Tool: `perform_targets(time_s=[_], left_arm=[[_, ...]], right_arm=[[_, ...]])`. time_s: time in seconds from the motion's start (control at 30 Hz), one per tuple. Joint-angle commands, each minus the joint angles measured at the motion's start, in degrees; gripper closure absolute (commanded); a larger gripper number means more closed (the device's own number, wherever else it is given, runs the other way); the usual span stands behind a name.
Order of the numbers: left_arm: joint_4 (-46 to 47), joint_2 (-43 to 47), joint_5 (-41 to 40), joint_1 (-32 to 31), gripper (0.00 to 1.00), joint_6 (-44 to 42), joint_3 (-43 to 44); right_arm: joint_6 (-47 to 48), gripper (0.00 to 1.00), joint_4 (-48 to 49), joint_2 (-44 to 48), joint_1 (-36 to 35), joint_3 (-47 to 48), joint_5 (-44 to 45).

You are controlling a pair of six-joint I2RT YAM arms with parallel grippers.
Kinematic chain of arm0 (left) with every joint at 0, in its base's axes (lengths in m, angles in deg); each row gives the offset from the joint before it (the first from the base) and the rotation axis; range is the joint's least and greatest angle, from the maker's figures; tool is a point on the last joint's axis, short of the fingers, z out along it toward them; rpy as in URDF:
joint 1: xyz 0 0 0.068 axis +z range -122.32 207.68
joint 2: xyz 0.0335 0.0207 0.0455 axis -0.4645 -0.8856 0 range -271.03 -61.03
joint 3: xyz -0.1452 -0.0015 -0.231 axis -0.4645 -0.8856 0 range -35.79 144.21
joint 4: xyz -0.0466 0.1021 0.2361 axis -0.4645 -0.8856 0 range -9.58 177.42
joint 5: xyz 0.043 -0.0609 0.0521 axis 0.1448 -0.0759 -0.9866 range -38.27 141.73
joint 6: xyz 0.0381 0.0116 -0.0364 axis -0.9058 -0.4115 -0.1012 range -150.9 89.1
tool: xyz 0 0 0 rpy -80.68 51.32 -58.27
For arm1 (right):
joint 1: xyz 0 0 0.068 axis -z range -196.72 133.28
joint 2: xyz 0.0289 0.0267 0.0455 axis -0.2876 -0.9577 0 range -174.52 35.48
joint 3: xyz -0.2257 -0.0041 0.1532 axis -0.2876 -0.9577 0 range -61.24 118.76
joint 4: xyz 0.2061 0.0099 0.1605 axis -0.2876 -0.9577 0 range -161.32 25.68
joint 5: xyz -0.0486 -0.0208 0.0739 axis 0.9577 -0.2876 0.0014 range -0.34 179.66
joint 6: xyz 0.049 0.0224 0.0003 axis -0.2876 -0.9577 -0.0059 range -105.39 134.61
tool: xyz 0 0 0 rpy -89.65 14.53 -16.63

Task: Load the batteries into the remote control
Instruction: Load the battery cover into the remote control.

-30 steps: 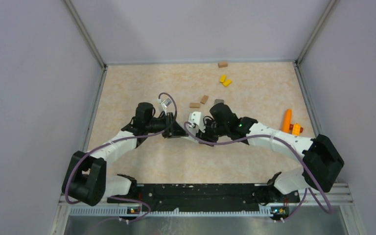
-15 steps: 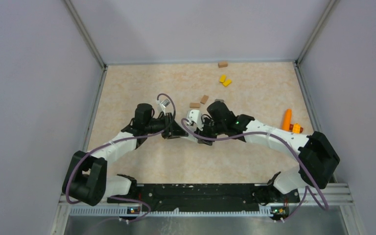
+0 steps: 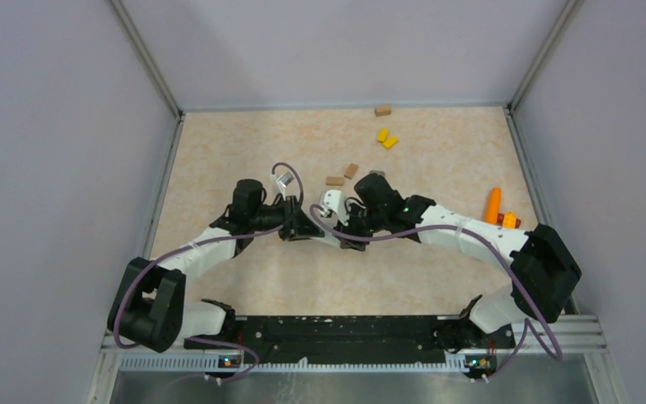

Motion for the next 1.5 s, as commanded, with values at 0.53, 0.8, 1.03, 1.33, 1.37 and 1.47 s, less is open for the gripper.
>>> perform_targets(time_s=[0.53,0.8,1.03,1.33,1.37,1.47], left_arm=[[7.8,-0.6,18.1,-4.8,1.0,4.1,4.8],[9.2,-1.5,17.9,-1.9,1.0,6.4,3.9],[10.0,-2.1,18.2,0.4,1.0,7.3,2.9],[9.9,-2.3,18.7,1.8,1.0,7.2,2.5],[9.9,-2.4,18.8,2.1,1.0,7.2,2.4],[9.9,-2.5,18.8,2.7,1.0,7.2,2.3]], right_arm=[[2.9,0.47,6.8,-1.4,-1.3,2.3,-1.6],[2.3,0.44,4.4,-2.4,-1.3,3.5,-0.8],[1.8,0.4,4.7,-2.2,-1.3,3.5,1.1],[1.0,0.13,6.8,-0.5,-1.3,3.1,0.0],[0.8,0.12,7.1,-0.2,-1.3,3.1,-0.2],[-0.2,0.1,7.6,0.9,-1.3,3.2,-1.6]])
